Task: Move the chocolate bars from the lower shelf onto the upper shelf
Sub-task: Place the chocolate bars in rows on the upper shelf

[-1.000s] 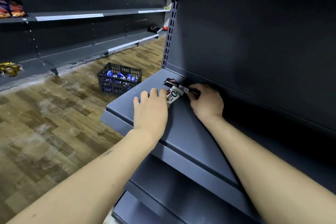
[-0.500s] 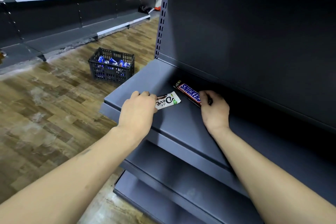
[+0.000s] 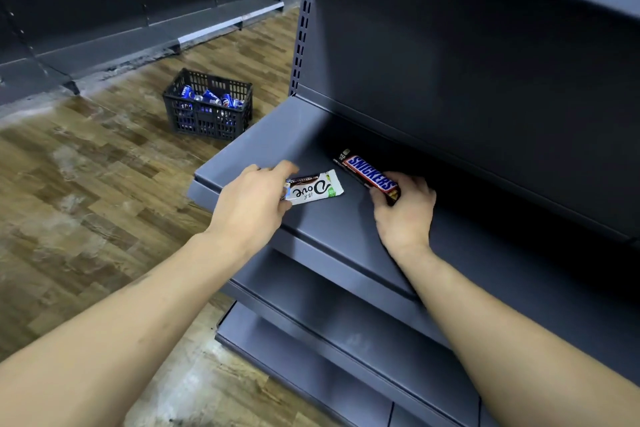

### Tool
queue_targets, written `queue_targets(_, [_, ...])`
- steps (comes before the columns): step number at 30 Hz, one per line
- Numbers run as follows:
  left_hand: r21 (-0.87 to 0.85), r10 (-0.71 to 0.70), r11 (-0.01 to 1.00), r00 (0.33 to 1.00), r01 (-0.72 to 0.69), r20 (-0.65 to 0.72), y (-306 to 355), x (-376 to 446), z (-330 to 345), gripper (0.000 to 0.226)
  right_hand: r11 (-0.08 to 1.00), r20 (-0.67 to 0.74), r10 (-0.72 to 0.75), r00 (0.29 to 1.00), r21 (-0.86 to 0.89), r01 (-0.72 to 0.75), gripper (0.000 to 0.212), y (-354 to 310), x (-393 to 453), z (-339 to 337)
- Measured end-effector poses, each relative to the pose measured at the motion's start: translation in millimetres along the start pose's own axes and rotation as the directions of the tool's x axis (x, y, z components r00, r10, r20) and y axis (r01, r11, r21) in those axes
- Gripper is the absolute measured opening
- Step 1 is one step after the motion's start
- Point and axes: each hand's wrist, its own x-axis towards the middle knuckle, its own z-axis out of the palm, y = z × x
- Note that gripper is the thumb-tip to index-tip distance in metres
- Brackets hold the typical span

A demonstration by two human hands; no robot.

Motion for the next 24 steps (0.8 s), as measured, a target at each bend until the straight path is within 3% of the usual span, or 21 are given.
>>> queue_targets(2, [-0.027,0.020,0.999,1.000,-0.020,-0.001,4.3,-7.0,-3.6,0.048,0.997,0.014,0.061,0.998,0.036,-0.061,0.031,1.9,-5.0,-7.8])
queue_targets(7, [0.059,0.079,0.995,0.995,-0.083,0.067,26.6,-15.8,-9.4,0.039,0.988,-0.024,0.046,0.999,0.150,-0.041,0.029,10.6,-26.4,-35.3])
queue_targets(12, [-0.057,-0.022,0.998,0.994,0.029,0.111,65.4,-13.8,-1.8,0.047,0.978,-0.023,0.065,0.998,0.198,-0.059,0.028,29.6,-43.2,-68.7])
queue_targets(16, [-0.035,-0.087,0.995,0.970,0.097,0.227,105.7,-16.5,6.7,0.059,0.978,-0.005,0.074,0.997,0.197,-0.071,0.028,40.8,-49.0,-92.0])
queue_targets(21, [-0.141,-0.084,0.980,0.934,0.141,0.347,129.2,-14.0,24.6,0.047,0.985,0.017,0.042,0.999,0.167,-0.045,0.028,48.5,-53.7,-109.1])
queue_targets(24, [-0.112,-0.011,0.992,0.901,0.066,0.434,124.0,-11.0,25.1,0.037,0.983,0.029,0.047,0.998,0.175,-0.051,0.028,51.5,-55.6,-114.9])
